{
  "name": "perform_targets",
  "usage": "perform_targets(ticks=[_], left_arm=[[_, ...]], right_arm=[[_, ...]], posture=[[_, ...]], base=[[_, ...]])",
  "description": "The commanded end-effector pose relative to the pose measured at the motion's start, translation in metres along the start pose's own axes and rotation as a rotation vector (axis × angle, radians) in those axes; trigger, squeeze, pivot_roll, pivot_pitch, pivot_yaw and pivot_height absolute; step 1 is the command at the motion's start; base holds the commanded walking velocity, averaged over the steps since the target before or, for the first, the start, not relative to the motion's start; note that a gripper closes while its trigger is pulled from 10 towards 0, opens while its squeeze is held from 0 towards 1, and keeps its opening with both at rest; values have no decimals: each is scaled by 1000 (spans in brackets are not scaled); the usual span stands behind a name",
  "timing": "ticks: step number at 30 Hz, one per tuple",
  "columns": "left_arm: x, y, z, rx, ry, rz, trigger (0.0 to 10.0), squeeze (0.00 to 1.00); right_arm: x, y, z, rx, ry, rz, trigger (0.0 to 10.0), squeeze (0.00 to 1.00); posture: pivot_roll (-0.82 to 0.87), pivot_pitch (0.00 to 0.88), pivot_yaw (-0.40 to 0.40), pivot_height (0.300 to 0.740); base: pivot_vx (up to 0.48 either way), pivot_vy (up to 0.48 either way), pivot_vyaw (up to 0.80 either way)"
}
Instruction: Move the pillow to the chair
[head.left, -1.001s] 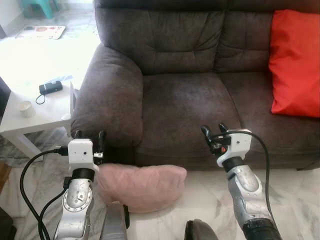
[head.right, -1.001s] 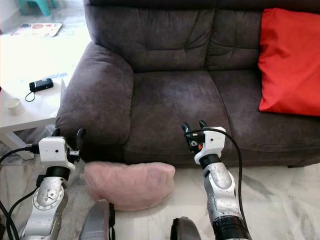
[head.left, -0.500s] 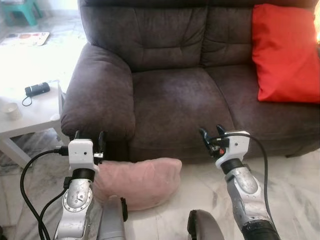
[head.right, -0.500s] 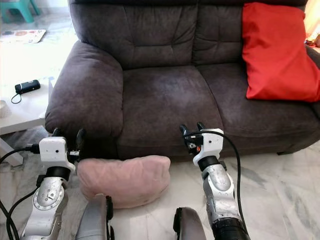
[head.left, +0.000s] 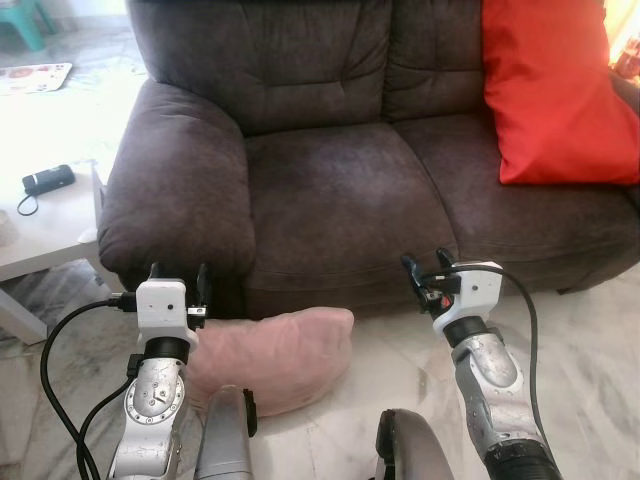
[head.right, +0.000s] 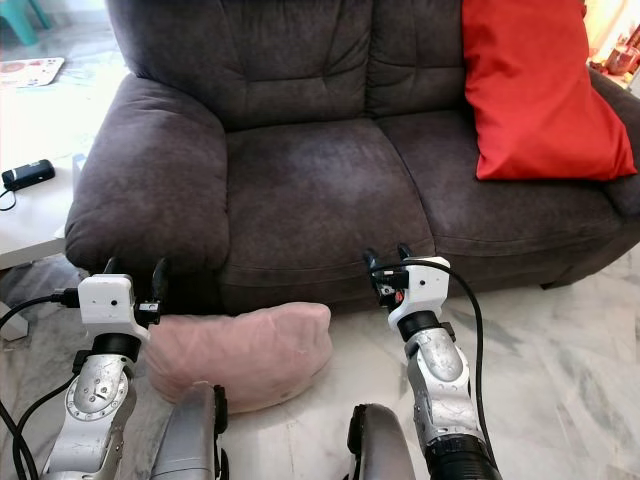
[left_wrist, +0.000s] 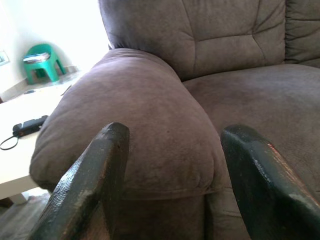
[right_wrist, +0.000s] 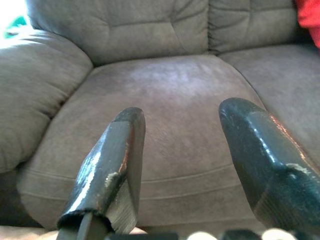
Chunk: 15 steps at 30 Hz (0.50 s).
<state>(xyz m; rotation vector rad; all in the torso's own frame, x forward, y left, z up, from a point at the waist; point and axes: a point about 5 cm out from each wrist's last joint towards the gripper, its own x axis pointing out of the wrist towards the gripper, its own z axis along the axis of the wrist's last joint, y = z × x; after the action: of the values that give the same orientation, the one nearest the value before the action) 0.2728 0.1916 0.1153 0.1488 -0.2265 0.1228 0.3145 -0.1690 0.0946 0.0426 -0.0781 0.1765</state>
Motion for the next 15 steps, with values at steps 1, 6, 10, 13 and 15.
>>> perform_targets(ticks=[1, 6, 10, 13, 15], left_arm=[[-2, 1, -5, -6, 29, -3, 10000, 0], [-2, -1, -6, -8, 33, -9, 10000, 0], [-3, -2, -7, -10, 35, -10, 10000, 0], [-3, -2, -7, -9, 38, -10, 10000, 0], [-3, -2, -8, -9, 39, -10, 10000, 0]], right_arm=[[0, -3, -3, 12, 25, -15, 10000, 0], [-1, -1, -4, -1, 35, 20, 10000, 0], [-3, 1, -2, 0, 2, 30, 10000, 0], [-3, 1, -2, 4, 0, 31, 10000, 0], [-3, 1, -2, 3, 0, 32, 10000, 0]], posture=[[82, 129, -37, 561], [80, 130, -38, 531], [78, 131, -39, 521], [79, 130, -40, 521], [79, 130, -40, 521]], base=[[0, 0, 0], [0, 0, 0], [0, 0, 0], [0, 0, 0], [0, 0, 0]])
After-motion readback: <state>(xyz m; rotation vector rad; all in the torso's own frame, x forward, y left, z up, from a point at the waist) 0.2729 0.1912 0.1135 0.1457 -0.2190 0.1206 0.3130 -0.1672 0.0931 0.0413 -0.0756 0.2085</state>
